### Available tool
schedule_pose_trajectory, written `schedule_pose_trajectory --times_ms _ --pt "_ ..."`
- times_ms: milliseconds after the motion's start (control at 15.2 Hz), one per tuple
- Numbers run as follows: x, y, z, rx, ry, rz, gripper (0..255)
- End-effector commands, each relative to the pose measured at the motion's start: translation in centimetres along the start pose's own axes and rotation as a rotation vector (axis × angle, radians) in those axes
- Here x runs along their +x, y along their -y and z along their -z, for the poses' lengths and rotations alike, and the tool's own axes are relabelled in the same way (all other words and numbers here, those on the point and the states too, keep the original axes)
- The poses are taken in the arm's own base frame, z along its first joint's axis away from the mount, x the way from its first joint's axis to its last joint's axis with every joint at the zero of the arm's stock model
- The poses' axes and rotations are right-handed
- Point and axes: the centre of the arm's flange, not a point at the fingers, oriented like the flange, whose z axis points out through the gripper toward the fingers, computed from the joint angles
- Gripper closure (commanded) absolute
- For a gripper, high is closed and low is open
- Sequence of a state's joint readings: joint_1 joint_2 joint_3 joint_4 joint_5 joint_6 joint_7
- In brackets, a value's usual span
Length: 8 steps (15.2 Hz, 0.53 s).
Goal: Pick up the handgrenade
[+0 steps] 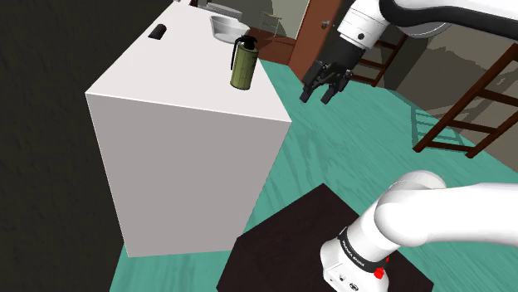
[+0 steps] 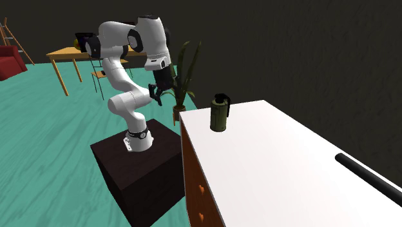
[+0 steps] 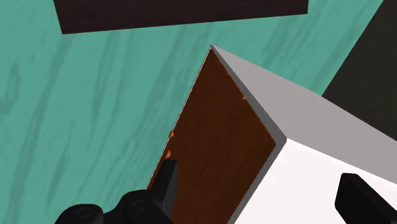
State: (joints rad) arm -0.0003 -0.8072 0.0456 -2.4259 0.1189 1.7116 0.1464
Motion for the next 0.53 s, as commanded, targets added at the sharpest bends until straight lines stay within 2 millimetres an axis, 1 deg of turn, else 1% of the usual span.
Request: schedule_pose_trajectory --times_ms 0,462 --pt "0.0 0.0 0.0 0.0 0.0 0.0 0" --pt "8.2 4.5 2.7 -0.025 0.028 -0.025 0"
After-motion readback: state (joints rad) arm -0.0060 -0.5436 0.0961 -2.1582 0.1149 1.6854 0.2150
